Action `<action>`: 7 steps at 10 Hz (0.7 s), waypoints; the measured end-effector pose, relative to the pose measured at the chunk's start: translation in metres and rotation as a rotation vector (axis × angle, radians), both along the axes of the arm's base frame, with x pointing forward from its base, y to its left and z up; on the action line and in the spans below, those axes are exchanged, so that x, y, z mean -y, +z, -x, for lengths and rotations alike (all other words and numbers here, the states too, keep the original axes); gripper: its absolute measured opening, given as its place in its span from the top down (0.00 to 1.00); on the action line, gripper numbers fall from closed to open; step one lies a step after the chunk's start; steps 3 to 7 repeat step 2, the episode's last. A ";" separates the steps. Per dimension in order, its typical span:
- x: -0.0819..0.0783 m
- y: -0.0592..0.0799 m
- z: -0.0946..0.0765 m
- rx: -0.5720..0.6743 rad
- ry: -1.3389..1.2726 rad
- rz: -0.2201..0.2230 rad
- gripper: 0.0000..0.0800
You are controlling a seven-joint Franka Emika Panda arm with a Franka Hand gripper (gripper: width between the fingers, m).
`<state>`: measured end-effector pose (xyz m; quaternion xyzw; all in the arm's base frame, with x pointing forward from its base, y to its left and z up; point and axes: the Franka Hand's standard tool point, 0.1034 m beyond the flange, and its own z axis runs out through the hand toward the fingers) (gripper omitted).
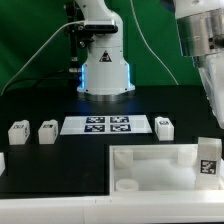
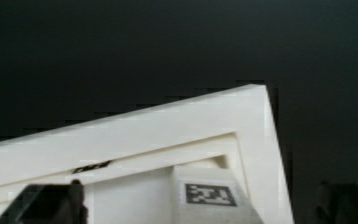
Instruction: Assemble one leg
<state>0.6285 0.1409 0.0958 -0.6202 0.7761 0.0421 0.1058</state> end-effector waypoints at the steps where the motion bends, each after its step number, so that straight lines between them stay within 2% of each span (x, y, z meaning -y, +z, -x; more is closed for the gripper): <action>1: 0.000 0.000 0.000 0.000 0.001 0.000 0.19; 7: 0.000 -0.001 0.000 -0.001 0.003 0.001 0.19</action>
Offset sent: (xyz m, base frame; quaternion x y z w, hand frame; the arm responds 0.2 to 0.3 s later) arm 0.0000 0.0000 0.0000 0.0000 0.0000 0.0000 1.0000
